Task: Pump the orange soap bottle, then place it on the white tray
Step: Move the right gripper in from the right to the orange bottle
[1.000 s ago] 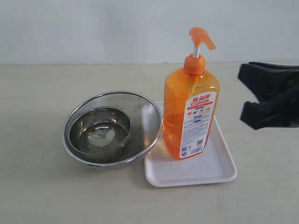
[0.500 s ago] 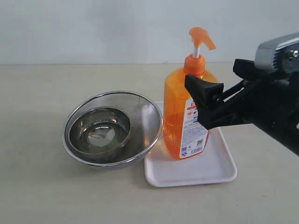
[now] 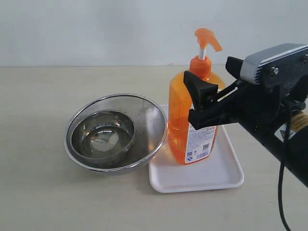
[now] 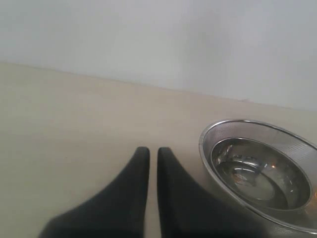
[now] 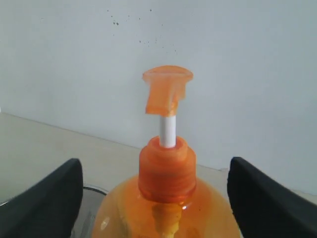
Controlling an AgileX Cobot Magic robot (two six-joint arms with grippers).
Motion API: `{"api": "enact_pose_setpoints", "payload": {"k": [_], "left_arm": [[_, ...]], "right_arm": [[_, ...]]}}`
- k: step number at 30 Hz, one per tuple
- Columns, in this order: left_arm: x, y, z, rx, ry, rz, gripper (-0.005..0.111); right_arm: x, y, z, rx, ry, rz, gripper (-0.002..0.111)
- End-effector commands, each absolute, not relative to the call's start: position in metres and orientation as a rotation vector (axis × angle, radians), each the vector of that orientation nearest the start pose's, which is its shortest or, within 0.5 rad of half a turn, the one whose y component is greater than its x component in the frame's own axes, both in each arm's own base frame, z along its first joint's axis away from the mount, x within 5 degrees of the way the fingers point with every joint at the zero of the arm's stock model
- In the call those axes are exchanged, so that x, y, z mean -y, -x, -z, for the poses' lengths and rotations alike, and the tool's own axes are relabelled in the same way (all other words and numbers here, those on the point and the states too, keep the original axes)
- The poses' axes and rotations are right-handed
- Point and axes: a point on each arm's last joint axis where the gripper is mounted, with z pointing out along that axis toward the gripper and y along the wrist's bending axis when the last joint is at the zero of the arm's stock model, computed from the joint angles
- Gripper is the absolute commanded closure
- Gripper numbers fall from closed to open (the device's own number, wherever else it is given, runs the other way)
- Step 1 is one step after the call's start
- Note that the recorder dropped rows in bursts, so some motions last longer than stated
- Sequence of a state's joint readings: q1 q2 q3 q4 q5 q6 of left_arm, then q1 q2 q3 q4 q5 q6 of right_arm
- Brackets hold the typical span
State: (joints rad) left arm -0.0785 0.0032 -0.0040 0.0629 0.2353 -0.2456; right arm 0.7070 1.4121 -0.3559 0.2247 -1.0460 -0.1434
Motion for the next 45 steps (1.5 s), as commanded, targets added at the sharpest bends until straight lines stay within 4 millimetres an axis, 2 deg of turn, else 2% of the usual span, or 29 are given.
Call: {"api": "enact_pose_setpoints", "payload": {"k": [1, 13, 15, 28, 31, 38, 45], "left_arm": [[0.003, -0.055, -0.192, -1.720, 0.096, 0.170, 0.101], [0.003, -0.055, -0.192, -1.720, 0.096, 0.170, 0.101], [0.003, -0.055, -0.192, -1.720, 0.094, 0.169, 0.101], [0.003, -0.055, -0.192, -1.720, 0.094, 0.169, 0.101], [0.003, -0.055, -0.192, -1.720, 0.094, 0.169, 0.101], [0.003, -0.055, -0.192, -1.720, 0.094, 0.169, 0.101], [0.003, -0.055, -0.192, -1.720, 0.094, 0.169, 0.101]], "right_arm": [[-0.147, -0.200, -0.217, -1.411, 0.384, -0.398, 0.035], [-0.159, -0.214, -0.209, -1.383, 0.396, -0.377, 0.038], [-0.162, -0.217, -0.210, -1.383, 0.403, -0.371, 0.045], [-0.163, -0.222, -0.205, -1.444, 0.456, -0.285, 0.108], [-0.161, -0.223, -0.204, -1.450, 0.443, -0.264, 0.108], [-0.161, -0.223, -0.204, -1.393, 0.583, -0.102, 0.108], [-0.162, -0.222, -0.207, -1.355, 0.618, -0.069, 0.108]]}}
